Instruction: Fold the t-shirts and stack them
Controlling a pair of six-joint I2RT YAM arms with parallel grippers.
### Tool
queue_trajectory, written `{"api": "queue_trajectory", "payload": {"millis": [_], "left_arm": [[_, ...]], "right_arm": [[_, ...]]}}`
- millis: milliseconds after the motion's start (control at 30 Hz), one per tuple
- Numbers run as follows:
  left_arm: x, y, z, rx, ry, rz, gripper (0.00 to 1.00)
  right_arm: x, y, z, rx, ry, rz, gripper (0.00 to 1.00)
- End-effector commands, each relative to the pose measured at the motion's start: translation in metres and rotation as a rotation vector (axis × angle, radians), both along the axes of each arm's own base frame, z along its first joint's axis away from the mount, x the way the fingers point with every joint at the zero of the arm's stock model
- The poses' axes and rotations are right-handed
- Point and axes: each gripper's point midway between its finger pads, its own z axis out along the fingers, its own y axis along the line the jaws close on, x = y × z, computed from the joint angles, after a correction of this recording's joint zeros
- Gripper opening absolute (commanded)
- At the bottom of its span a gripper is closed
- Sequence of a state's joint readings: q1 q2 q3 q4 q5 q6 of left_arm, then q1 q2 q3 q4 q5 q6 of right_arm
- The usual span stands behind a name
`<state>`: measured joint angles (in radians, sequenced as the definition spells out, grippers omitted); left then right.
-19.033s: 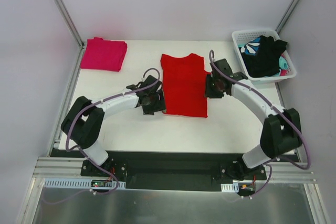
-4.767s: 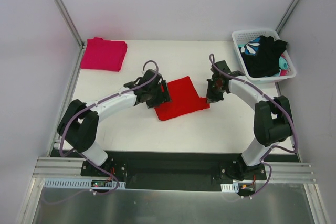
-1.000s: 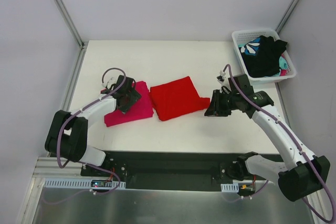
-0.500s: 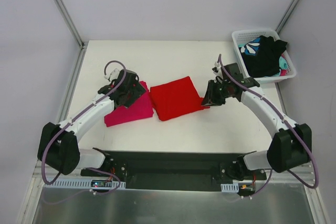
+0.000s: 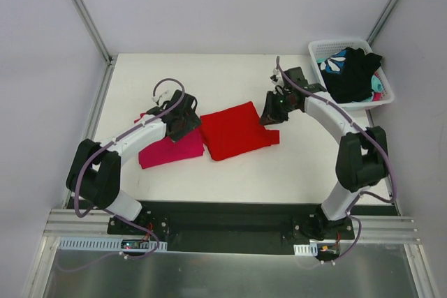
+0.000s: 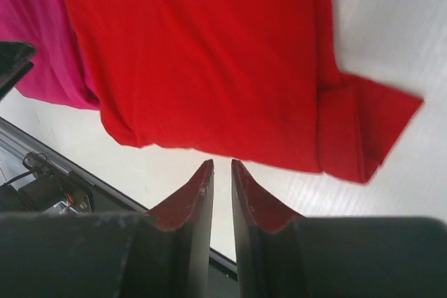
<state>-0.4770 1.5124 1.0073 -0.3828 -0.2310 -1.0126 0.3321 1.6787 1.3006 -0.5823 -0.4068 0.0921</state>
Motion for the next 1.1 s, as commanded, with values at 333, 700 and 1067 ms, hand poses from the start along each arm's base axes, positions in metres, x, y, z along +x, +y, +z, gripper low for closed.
{"api": "queue_trajectory", "payload": {"millis": [333,700,1067], "left_arm": [[0.017,0.101,0.004,0.277,0.074,0.064,0.7],[0.011,0.089,-0.051,0.178,0.177,0.055,0.61],[-0.004,0.051,-0.087,0.084,0.243,-0.008,0.55]], "right_arm": [[0.024,0.069,-0.016,-0.038,0.026,0.191,0.17],[0.022,0.077,-0.072,-0.039,0.154,0.201,0.13],[0.017,0.031,-0.096,-0.124,0.23,0.055,0.11]]}}
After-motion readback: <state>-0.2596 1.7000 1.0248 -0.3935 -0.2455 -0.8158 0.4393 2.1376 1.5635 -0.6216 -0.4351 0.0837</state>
